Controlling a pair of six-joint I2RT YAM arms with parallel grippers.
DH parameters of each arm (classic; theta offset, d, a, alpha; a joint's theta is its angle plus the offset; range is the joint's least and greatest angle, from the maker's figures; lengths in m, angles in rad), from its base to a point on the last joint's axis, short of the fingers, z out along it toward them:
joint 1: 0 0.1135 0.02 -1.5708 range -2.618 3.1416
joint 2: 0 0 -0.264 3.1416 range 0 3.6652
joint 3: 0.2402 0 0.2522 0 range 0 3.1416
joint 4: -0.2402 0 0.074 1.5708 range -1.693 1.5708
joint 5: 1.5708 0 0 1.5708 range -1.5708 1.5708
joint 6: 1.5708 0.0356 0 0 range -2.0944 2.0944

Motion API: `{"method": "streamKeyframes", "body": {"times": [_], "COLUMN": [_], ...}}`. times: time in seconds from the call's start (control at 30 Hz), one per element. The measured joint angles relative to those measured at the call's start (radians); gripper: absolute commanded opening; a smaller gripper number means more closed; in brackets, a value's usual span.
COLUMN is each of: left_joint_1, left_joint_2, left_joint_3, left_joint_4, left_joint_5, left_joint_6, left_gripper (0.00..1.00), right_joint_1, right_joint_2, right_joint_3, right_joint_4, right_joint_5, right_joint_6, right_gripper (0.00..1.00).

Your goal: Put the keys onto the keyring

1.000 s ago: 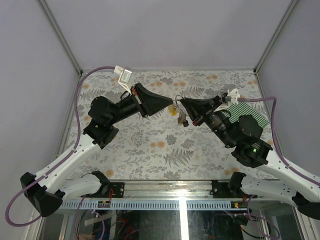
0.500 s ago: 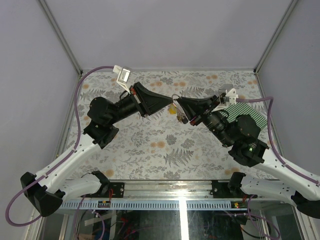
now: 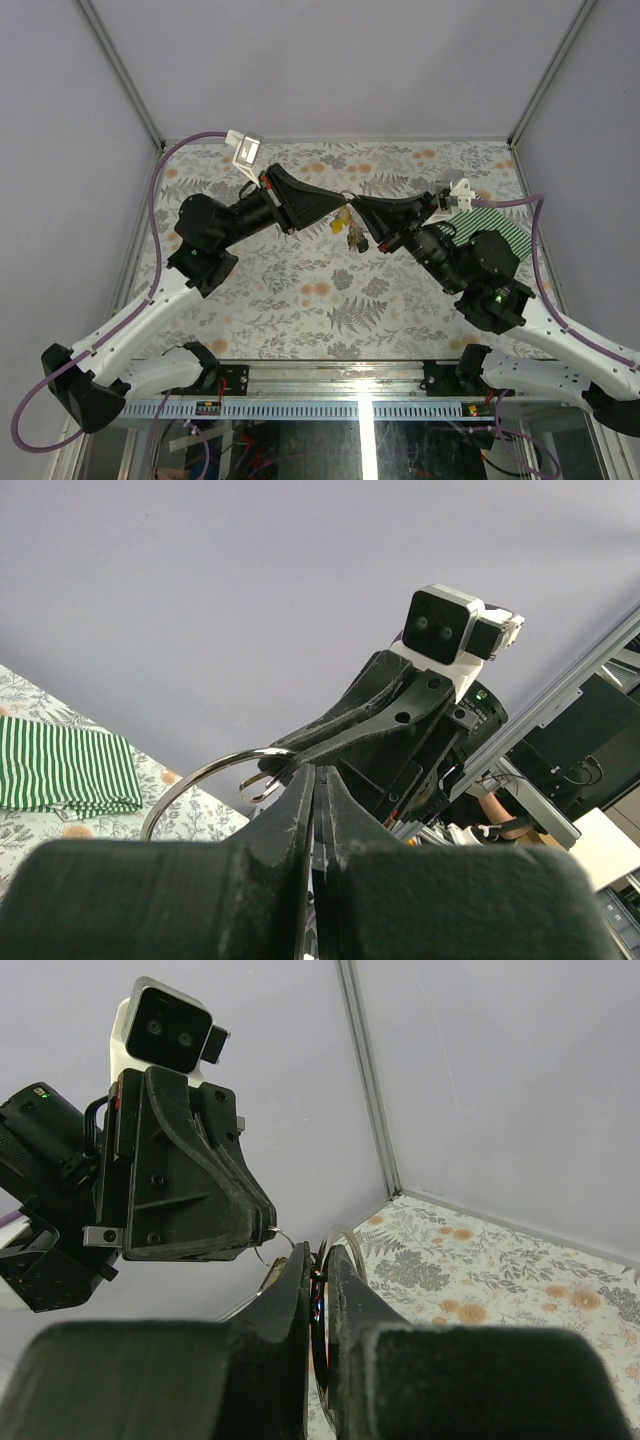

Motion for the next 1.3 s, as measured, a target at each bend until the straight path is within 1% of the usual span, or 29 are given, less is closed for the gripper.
{"method": "streamKeyframes", "body": {"times": [1.3], "left_joint_1": [-0.001], "left_joint_2": [0.0], "left_joint_3": [-0.011], "left_joint_4": [-0.005], "left_joint_5": [-0.039], "left_joint_6": [0.001], "left_gripper": [0.0], "right_joint_1": [0.0], "right_joint_2": [-0.03], "right_joint_3": [-0.047], "right_joint_4": [0.065], "right_joint_5": [-0.008], "right_joint_6": [0.049], "right_gripper": [0.0]}}
